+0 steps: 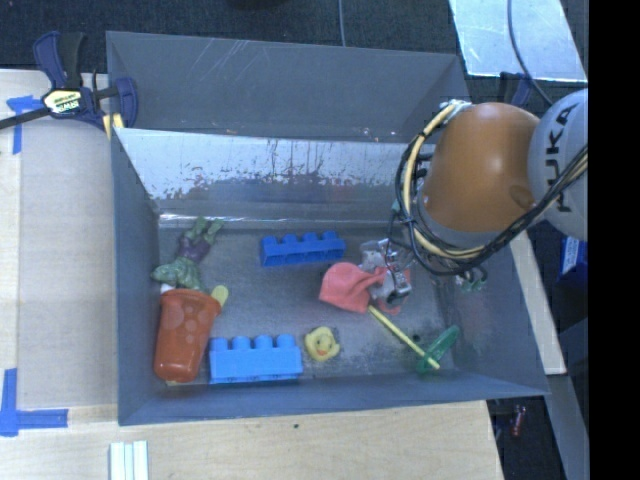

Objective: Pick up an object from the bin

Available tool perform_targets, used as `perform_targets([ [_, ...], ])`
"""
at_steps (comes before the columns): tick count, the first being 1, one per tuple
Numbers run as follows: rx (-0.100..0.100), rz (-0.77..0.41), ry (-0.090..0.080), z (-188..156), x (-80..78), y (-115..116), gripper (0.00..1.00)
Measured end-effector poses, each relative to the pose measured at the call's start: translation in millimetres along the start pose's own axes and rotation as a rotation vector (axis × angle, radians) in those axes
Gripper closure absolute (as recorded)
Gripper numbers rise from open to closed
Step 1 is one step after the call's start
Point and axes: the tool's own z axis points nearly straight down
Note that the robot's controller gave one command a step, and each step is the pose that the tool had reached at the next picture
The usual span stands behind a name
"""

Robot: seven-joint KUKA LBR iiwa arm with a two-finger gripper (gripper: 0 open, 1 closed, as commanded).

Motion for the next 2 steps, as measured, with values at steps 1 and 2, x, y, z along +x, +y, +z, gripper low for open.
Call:
perform_targets([
  [1, 0.002, -0.293, -0.004, 15, 9.8, -8, 1.00],
  [2, -0.002, -0.415, 0.002, -36, 7.3, -5, 1.00],
])
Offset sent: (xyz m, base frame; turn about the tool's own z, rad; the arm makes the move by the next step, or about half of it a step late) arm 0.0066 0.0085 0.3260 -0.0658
